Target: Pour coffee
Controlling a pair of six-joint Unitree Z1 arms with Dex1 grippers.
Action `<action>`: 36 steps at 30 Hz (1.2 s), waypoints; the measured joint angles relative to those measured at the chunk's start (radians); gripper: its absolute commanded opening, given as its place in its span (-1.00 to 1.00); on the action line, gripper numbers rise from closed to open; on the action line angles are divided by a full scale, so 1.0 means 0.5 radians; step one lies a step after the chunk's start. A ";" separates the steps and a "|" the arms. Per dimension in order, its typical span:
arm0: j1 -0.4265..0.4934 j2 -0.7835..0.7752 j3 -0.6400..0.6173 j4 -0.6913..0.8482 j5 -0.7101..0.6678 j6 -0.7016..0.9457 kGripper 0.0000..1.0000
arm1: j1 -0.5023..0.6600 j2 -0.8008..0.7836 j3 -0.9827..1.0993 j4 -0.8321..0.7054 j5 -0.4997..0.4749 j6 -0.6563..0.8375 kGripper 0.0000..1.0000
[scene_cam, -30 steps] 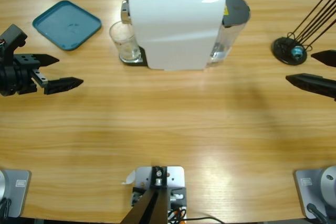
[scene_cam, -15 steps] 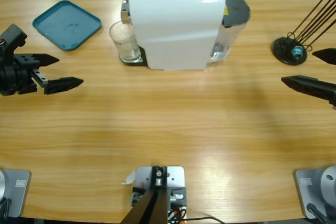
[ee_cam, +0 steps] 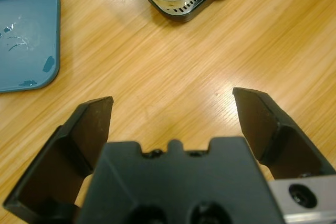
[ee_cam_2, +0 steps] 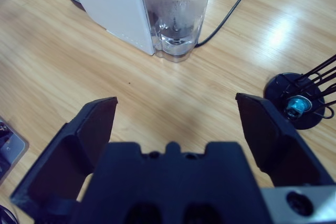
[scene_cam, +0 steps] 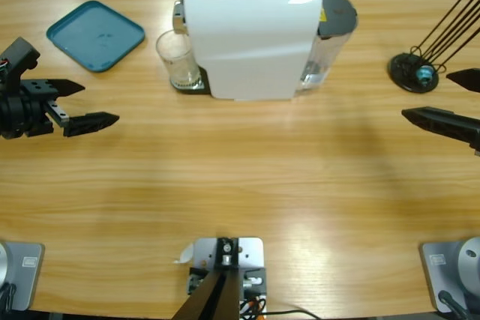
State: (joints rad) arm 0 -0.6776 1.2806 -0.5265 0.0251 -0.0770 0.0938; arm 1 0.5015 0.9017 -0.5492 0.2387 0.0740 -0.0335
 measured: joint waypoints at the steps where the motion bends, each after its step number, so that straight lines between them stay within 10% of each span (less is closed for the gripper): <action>1: 0.000 0.000 0.000 0.000 0.000 0.000 1.00 | 0.000 0.000 0.000 -0.001 0.000 0.000 1.00; 36: 0.000 0.000 0.007 -0.016 -0.015 -0.001 1.00 | 0.019 -0.016 0.025 -0.006 -0.055 0.023 1.00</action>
State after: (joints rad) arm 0 -0.6776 1.2804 -0.5228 0.0172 -0.0843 0.0934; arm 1 0.5110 0.8935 -0.5365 0.2358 0.0464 -0.0220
